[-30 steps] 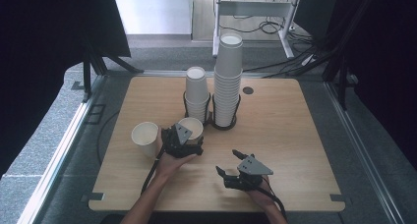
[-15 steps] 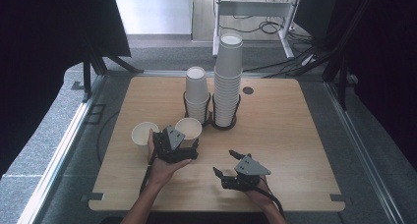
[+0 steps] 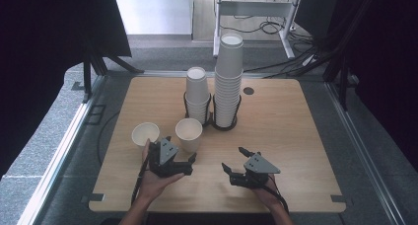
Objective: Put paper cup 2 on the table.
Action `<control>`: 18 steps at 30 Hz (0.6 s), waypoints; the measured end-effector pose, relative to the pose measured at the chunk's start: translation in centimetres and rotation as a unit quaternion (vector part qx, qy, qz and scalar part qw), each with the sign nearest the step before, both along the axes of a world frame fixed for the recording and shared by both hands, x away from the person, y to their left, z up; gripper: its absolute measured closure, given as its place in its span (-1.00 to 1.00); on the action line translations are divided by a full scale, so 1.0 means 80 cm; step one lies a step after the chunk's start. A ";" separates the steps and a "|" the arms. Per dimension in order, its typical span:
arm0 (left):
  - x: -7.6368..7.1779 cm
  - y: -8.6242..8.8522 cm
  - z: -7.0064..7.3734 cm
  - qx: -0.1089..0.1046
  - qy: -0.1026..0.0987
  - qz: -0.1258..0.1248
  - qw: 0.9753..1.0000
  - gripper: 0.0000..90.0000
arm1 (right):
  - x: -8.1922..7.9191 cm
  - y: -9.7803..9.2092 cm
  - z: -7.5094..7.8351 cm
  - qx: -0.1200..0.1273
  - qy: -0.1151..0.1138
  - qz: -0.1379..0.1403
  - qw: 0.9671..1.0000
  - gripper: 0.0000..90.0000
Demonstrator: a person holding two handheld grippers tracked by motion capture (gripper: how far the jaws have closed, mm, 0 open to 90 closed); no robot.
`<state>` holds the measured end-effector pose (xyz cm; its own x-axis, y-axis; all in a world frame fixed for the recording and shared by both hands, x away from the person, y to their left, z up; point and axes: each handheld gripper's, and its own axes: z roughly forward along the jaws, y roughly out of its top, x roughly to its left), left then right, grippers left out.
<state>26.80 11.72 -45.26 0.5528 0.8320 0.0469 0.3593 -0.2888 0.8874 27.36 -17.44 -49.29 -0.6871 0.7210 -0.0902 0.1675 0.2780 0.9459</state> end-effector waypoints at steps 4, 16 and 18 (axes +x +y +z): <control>-0.005 -0.003 -0.010 -0.024 0.025 -0.030 0.999 -0.93 | 0.002 -0.011 0.003 0.004 0.001 -0.014 1.000 -0.58; 0.002 -0.016 -0.041 -0.012 0.078 -0.079 0.994 -0.84 | 0.007 -0.036 0.000 0.017 0.023 -0.020 0.999 -0.57; 0.003 -0.014 -0.041 -0.013 0.082 -0.078 0.993 -0.83 | 0.008 -0.036 0.000 0.016 0.023 -0.021 0.999 -0.57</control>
